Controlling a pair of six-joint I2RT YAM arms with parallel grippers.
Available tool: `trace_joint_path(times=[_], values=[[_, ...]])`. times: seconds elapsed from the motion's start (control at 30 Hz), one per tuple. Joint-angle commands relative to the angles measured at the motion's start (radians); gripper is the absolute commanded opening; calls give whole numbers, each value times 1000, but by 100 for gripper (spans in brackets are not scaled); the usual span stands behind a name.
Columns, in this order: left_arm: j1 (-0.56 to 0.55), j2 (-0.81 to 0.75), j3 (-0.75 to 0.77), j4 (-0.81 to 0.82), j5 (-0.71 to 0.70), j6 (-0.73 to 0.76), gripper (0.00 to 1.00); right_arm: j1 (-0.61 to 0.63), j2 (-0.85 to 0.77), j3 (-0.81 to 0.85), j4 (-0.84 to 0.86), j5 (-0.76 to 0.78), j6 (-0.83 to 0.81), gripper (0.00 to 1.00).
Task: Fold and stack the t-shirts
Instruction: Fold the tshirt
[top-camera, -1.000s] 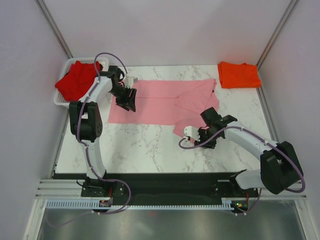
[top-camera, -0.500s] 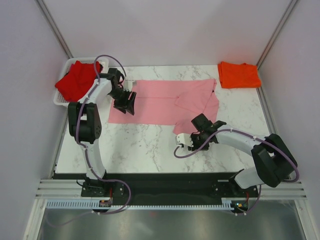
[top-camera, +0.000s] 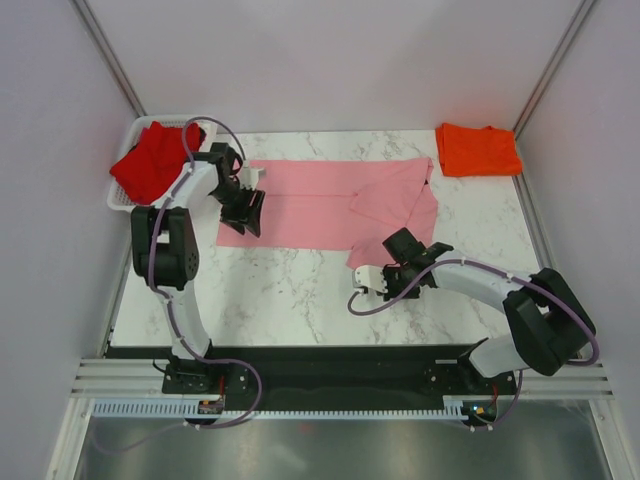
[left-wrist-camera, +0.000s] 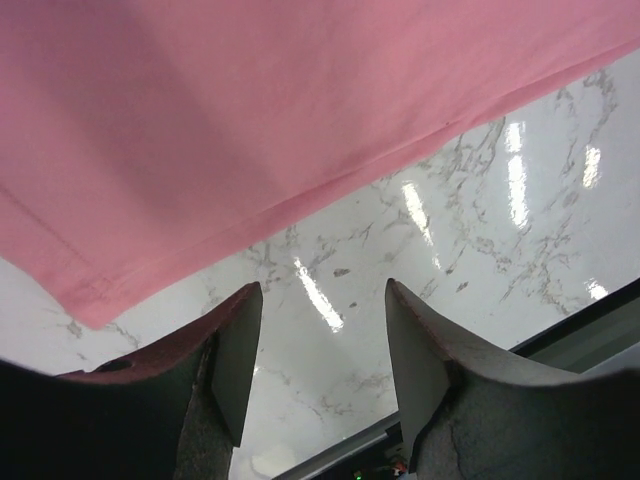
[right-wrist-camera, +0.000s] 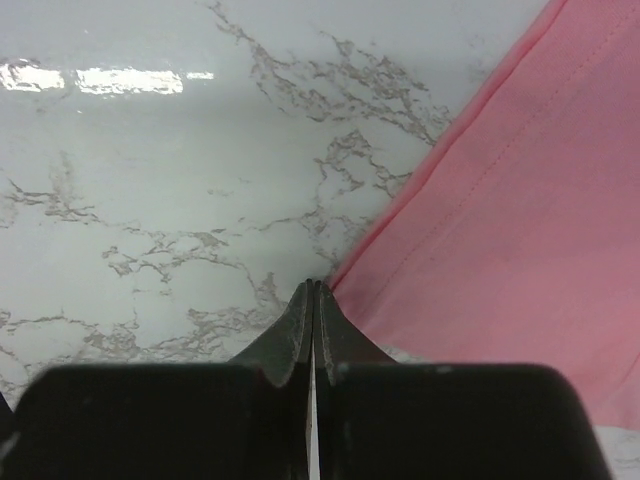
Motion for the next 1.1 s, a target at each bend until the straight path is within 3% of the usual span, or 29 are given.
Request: trace_joint_path(times=[0.0, 0.13, 0.4, 0.43, 0.47, 0.5, 0.6, 1.07], values=[[69, -91, -44, 3, -18, 30, 59, 4, -45, 1, -3, 42, 14, 0], [124, -95, -92, 15, -32, 50, 45, 4, -123, 62, -79, 28, 63, 0], [152, -43, -138, 61, -47, 53, 43, 4, -143, 104, -113, 55, 100, 0], [152, -34, -138, 64, -50, 53, 43, 3, -144, 104, -111, 60, 106, 2], [153, -31, -138, 67, -54, 53, 45, 3, -149, 105, -113, 63, 114, 17], [155, -31, -138, 72, -60, 59, 45, 4, -154, 104, -111, 65, 115, 23], [163, -32, -144, 90, -106, 59, 46, 4, -164, 90, -113, 63, 111, 36], [210, 78, -74, 112, -178, 24, 46, 3, -144, 44, -102, 63, 83, 40]])
